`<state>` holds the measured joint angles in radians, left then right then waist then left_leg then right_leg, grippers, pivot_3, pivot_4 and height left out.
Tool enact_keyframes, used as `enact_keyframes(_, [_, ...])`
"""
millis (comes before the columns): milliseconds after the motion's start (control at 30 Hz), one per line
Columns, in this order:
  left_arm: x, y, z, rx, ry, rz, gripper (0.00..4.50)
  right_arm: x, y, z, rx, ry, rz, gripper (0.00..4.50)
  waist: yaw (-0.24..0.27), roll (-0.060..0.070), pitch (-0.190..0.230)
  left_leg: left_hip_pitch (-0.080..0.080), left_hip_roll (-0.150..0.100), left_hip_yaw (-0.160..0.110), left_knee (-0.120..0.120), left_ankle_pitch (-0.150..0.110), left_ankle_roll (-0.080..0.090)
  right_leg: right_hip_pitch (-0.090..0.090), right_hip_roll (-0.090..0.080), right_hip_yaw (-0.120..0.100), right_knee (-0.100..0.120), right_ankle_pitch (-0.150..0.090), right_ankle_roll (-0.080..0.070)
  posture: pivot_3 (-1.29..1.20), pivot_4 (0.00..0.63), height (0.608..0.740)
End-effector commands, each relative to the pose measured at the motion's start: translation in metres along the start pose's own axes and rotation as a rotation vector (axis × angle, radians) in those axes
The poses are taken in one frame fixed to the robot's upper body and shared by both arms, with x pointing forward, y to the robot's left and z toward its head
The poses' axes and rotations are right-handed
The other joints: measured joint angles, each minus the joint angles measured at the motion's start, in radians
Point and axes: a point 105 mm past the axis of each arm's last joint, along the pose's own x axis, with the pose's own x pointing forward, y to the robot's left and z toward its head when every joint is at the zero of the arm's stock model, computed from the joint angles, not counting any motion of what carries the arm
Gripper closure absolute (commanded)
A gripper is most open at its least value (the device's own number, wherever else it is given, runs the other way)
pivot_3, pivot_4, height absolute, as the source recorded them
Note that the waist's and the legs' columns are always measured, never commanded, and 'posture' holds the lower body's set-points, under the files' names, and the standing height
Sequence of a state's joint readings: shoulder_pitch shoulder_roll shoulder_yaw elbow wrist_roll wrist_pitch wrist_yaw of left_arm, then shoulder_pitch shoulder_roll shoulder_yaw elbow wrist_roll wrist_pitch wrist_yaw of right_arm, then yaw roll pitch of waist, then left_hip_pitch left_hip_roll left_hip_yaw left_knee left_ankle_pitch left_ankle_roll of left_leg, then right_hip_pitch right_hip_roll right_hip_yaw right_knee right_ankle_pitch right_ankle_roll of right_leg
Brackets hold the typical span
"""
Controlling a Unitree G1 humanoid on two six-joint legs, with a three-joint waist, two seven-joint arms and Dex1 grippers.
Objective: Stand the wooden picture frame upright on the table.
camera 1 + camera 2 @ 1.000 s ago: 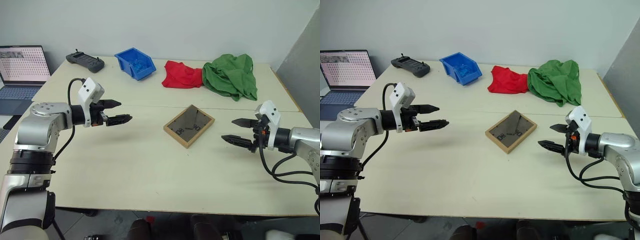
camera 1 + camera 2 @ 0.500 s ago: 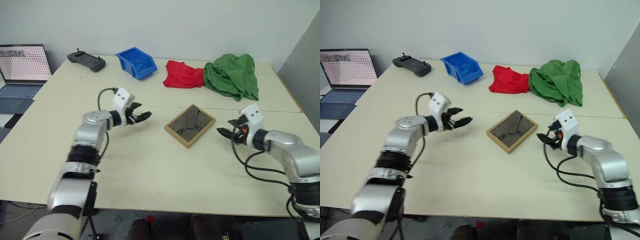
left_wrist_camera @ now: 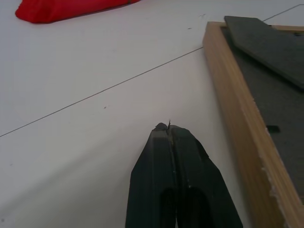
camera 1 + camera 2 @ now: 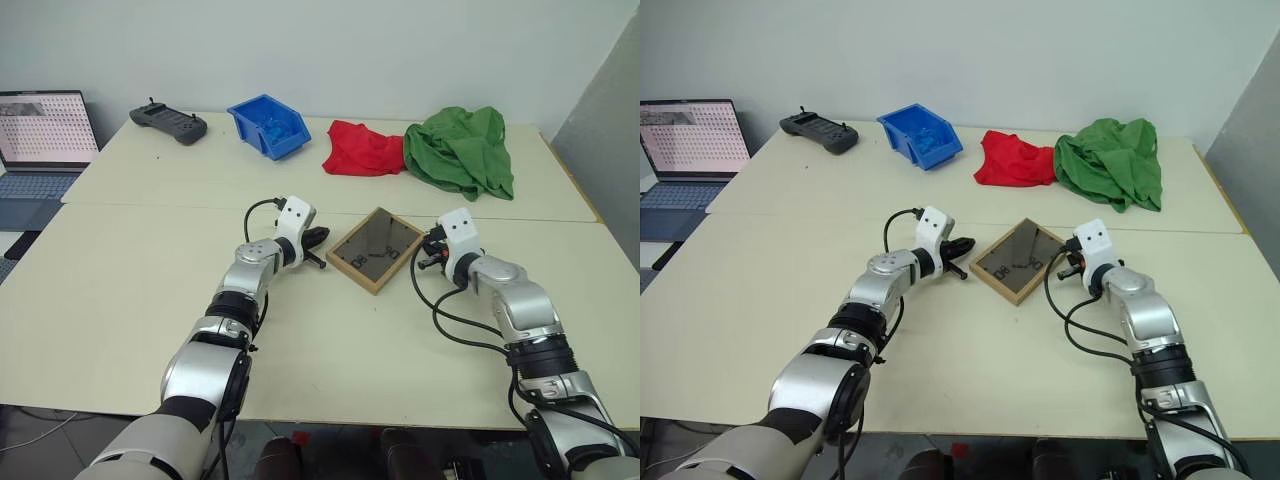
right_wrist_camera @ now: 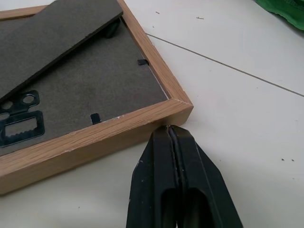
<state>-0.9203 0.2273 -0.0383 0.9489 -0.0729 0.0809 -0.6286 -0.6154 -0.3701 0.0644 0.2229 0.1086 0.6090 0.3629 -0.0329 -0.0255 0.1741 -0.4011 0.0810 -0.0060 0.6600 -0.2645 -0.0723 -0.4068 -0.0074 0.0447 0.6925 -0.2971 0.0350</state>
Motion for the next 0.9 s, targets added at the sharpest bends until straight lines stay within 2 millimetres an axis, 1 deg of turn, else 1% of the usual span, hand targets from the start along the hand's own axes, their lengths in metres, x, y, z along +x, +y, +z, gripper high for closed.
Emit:
enact_keyframes(33, [0.000,-0.015,0.001,0.009,0.000,-0.068,4.43,0.005,0.013,0.024,-0.050,-0.075,0.045,4.50,0.000,0.000,0.000,0.000,0.000,0.000,0.000,0.000,0.000,0.000,0.000,0.000,0.000,0.000,0.000,0.00,0.150,0.740])
enact_keyframes(167, [-0.012,-0.032,-0.003,0.020,0.012,-0.159,4.43,0.009,0.028,0.028,-0.048,-0.090,0.091,4.50,-0.003,0.000,0.000,0.000,0.000,0.000,0.000,0.000,0.000,0.000,0.000,0.000,0.001,0.000,0.000,0.00,0.150,0.740])
enact_keyframes(300, [-0.032,-0.041,-0.007,0.027,0.036,-0.192,4.43,0.006,0.048,0.035,-0.013,-0.129,0.188,4.50,-0.002,0.001,0.000,0.001,0.001,0.000,0.000,0.001,-0.001,0.000,0.000,0.000,0.002,0.000,0.000,0.00,0.150,0.740])
enact_keyframes(433, [-0.051,-0.052,-0.012,0.032,0.077,-0.220,4.43,-0.005,0.071,0.037,-0.017,-0.144,0.322,4.50,0.000,0.001,0.000,0.001,0.001,0.000,0.000,0.000,0.000,0.000,0.000,0.001,0.002,0.000,0.000,0.00,0.150,0.740])
enact_keyframes(533, [-0.067,-0.061,-0.017,0.027,0.110,-0.252,4.43,-0.022,0.089,0.026,-0.061,-0.096,0.455,4.50,0.001,0.001,-0.001,0.001,0.001,0.000,0.000,0.000,0.000,0.000,0.000,0.001,0.002,0.000,0.000,0.00,0.150,0.740])
enact_keyframes(567, [-0.071,-0.064,-0.018,0.028,0.118,-0.261,4.43,-0.026,0.092,0.023,-0.071,-0.083,0.482,4.50,0.001,0.001,-0.001,0.001,0.001,-0.001,0.000,0.000,0.000,0.000,0.000,0.000,0.002,0.000,0.000,0.00,0.150,0.740])
enact_keyframes(700, [-0.093,-0.067,-0.023,0.043,0.170,-0.277,4.43,-0.044,0.098,0.009,-0.106,-0.024,0.563,4.50,0.004,0.001,-0.001,0.001,0.000,-0.001,0.001,0.000,0.000,0.001,0.000,0.000,0.002,0.000,0.000,0.00,0.150,0.740])
enact_keyframes(800, [-0.107,-0.068,-0.025,0.049,0.200,-0.293,4.43,-0.048,0.096,0.008,-0.104,-0.018,0.565,4.50,0.003,0.001,-0.001,0.001,0.000,-0.002,0.001,0.000,0.000,0.001,0.000,0.000,0.002,0.000,0.000,0.00,0.150,0.740])
enact_keyframes(867, [-0.113,-0.064,-0.029,0.059,0.223,-0.279,4.43,-0.042,0.083,0.021,-0.082,-0.082,0.482,4.50,0.003,0.001,0.000,0.001,0.000,-0.002,0.001,0.000,0.000,0.001,0.000,0.000,0.002,0.000,0.000,0.00,0.150,0.740])
enact_keyframes(900, [-0.112,-0.057,-0.029,0.063,0.226,-0.248,4.43,-0.036,0.072,0.029,-0.059,-0.112,0.421,4.50,0.003,0.001,0.000,0.001,0.000,-0.002,0.001,0.000,0.000,0.001,0.000,0.000,0.002,0.000,0.000,0.00,0.150,0.740])
